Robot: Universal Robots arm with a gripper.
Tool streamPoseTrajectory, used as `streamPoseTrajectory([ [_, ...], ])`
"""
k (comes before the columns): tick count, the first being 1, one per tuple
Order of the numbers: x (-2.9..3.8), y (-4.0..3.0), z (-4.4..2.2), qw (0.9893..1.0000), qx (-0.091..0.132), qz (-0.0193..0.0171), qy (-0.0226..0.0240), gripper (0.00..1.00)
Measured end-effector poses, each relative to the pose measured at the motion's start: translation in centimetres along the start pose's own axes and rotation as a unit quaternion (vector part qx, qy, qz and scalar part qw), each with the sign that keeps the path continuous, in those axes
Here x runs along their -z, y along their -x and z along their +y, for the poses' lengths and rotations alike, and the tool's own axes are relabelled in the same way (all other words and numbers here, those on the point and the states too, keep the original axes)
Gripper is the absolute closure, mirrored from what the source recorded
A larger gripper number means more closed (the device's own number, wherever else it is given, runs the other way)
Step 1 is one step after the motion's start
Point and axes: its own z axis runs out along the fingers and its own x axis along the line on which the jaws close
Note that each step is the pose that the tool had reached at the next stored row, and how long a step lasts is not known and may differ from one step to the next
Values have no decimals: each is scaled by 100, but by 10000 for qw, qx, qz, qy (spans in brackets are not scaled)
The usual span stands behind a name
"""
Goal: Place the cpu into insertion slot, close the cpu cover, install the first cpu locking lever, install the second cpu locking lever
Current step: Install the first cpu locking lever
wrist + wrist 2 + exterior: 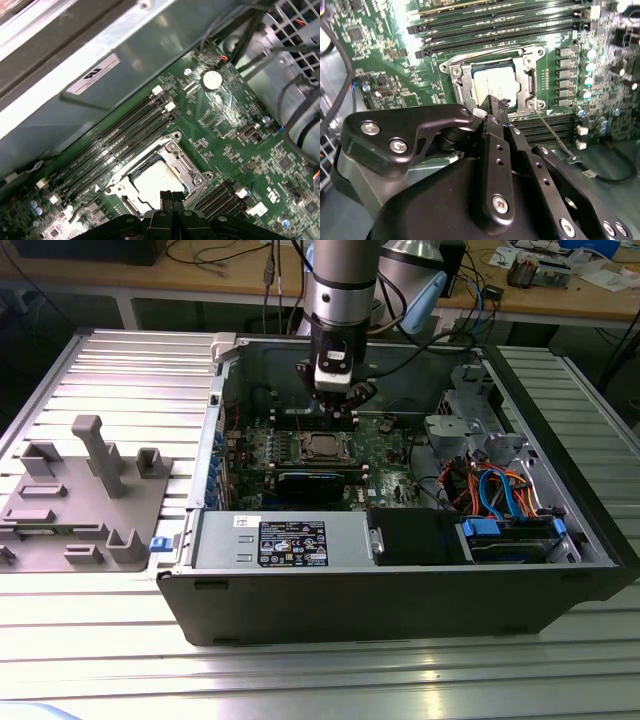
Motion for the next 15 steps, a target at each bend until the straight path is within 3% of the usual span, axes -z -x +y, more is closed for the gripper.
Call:
streamPoseTrajectory([
  [8,0,0,0,10000,69,-1,3,89],
  [12,0,0,0,9995,315,-3,12,89],
  [13,0,0,0,9987,501,-4,18,89],
  [15,0,0,0,9960,891,-7,33,89],
])
